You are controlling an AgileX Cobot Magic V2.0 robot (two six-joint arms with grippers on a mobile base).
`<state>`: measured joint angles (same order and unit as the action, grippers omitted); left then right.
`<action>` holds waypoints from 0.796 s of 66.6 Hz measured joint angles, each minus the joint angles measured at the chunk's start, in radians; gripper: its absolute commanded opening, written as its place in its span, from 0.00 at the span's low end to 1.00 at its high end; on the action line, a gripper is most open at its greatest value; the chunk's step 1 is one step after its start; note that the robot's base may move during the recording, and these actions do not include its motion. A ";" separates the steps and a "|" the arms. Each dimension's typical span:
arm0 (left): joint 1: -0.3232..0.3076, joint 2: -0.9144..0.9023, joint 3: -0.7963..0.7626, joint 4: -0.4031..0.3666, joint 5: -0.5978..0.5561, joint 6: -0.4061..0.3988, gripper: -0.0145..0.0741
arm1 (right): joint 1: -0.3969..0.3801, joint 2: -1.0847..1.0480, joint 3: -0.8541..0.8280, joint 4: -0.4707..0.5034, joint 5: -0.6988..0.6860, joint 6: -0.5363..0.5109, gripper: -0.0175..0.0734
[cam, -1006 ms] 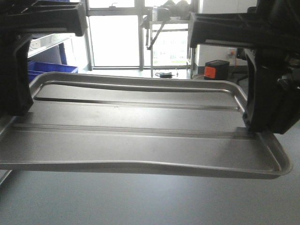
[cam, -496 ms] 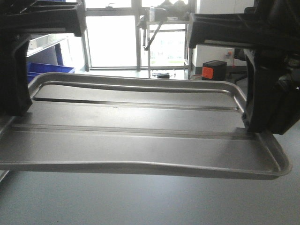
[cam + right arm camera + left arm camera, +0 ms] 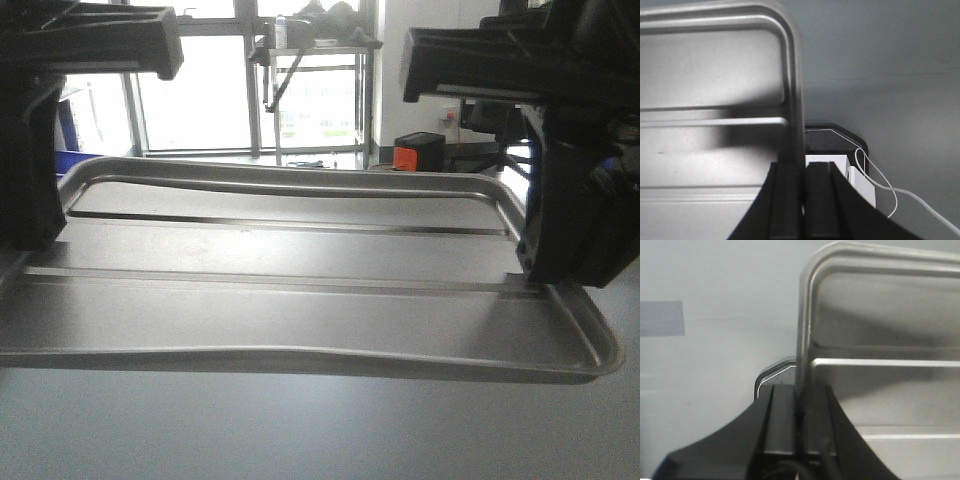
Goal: Grab silver tray and stack on right shelf
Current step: 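Hold the tray in both grippers while the base turns and drives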
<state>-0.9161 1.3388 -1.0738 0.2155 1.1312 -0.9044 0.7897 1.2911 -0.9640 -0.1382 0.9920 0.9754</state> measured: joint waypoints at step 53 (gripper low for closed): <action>0.000 -0.002 0.000 0.008 0.030 -0.002 0.05 | 0.000 0.000 0.000 0.021 -0.016 0.000 0.25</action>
<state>-0.9161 1.3367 -1.0738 0.2238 1.1612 -0.9063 0.7897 1.2911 -0.9640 -0.1173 0.9763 0.9754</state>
